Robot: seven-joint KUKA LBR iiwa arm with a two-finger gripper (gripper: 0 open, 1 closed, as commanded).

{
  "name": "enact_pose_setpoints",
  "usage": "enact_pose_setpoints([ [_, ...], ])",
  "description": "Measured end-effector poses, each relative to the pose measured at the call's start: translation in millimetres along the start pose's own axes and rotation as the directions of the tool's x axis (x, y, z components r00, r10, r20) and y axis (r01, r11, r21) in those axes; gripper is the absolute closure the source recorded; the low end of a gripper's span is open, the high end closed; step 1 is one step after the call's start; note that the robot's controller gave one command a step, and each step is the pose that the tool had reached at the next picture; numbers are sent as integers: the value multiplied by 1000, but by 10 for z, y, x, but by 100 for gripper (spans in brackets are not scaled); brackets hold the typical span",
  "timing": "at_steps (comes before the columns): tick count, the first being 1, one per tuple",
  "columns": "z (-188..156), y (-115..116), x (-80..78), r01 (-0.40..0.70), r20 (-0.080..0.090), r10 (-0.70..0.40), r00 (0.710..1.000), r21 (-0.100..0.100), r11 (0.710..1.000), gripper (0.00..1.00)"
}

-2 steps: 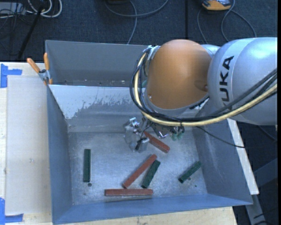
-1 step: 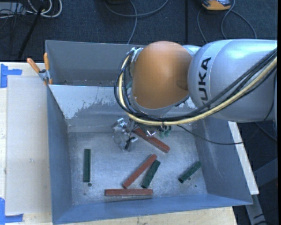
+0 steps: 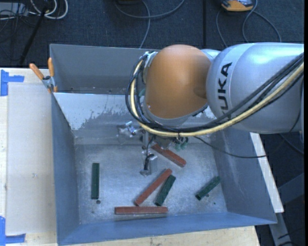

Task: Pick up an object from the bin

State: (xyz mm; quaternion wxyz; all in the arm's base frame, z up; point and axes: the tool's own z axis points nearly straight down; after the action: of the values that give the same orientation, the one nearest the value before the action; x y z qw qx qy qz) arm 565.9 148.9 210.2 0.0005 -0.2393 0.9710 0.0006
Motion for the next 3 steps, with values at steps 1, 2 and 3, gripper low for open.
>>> enact_pose_setpoints([
  [1, 1176, 260, 649, 210, -10, -210, 978, -5, 978, 0],
  [2, 1388, 362, 739, 319, 6, -319, 948, 5, 948, 0],
  [3, 1395, 366, 751, 314, 2, -314, 949, 2, 949, 100],
])
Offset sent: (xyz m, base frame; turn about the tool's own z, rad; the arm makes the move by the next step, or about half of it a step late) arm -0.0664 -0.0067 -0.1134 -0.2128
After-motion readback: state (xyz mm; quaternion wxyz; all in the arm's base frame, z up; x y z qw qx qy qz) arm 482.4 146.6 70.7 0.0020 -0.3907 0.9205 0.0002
